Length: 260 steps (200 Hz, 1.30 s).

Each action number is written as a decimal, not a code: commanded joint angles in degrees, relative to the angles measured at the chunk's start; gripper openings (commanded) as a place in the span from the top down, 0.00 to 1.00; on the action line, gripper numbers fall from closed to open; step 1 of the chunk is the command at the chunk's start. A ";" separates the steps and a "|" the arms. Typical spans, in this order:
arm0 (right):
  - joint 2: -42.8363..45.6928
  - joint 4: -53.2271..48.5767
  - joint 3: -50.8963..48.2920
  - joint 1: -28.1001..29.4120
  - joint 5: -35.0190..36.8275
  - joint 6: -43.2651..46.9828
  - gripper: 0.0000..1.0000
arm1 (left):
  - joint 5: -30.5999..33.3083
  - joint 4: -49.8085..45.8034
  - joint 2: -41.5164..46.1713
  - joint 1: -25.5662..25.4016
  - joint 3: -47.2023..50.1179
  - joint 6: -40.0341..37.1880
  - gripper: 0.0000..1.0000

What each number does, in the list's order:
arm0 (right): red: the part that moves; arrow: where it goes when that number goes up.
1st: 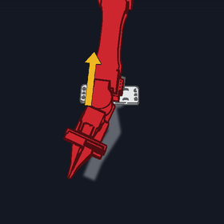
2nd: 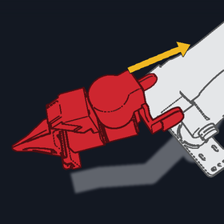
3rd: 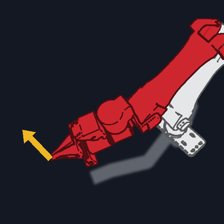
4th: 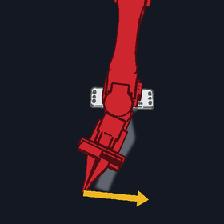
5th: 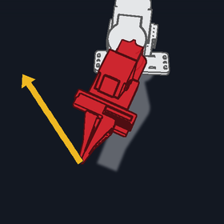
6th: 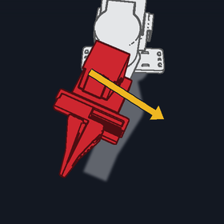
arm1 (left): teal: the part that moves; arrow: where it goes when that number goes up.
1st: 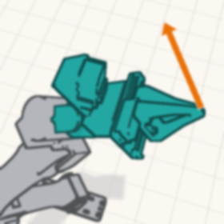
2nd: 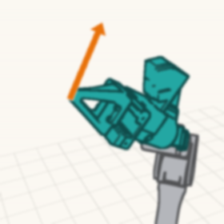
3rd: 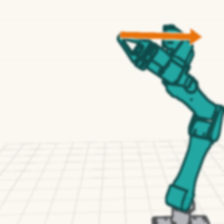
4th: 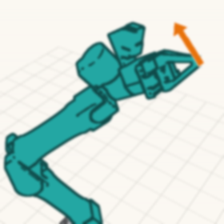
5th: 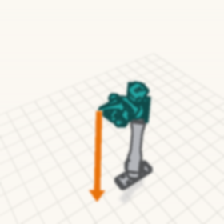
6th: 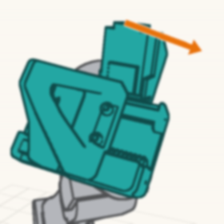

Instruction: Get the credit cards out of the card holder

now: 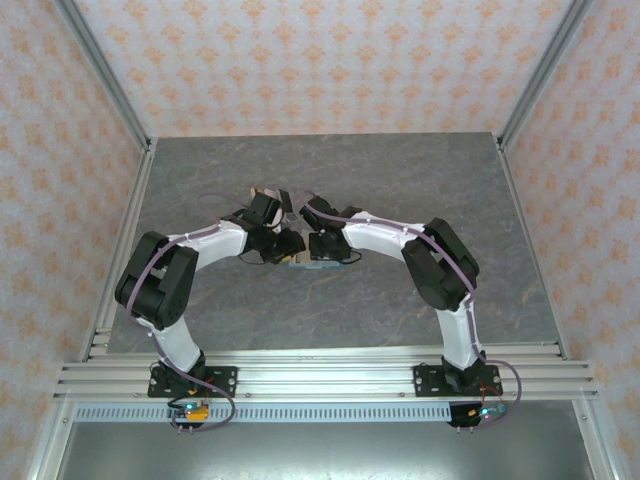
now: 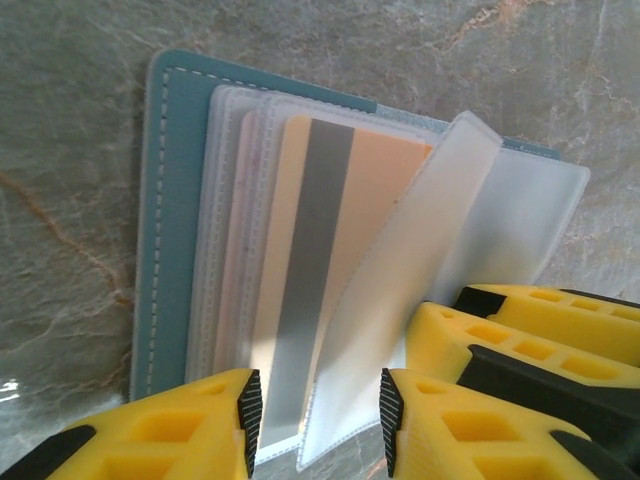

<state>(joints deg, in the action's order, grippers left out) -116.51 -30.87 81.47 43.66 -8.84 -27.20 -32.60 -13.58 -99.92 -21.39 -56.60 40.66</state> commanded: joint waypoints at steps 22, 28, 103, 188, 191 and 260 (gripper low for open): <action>-0.92 -1.65 -2.68 -0.77 0.38 -0.81 0.66 | -2.09 1.97 -1.20 -0.34 -2.12 0.29 0.63; -0.91 -1.65 -2.65 -0.77 0.40 -0.91 0.66 | -2.04 1.89 -1.32 -0.35 -2.11 0.29 0.63; 2.84 1.43 -5.03 -2.07 -2.87 -1.67 0.66 | -6.54 5.93 -3.79 -0.41 -2.00 1.99 0.63; 19.69 12.06 -16.99 -5.46 -2.15 -5.41 0.61 | -13.35 16.24 -4.71 -2.09 -2.99 7.36 0.63; 20.14 12.14 -17.23 -5.51 -1.85 -5.42 0.61 | -13.43 16.15 -4.87 -2.39 -3.41 7.27 0.63; 27.64 13.29 -22.26 -6.22 4.20 -6.93 0.55 | -9.78 12.49 -12.07 -6.33 -10.24 7.57 0.58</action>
<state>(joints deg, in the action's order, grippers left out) -91.31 -19.59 60.18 37.43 -7.55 -33.26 -44.31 0.27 -109.14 -27.09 -64.77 47.64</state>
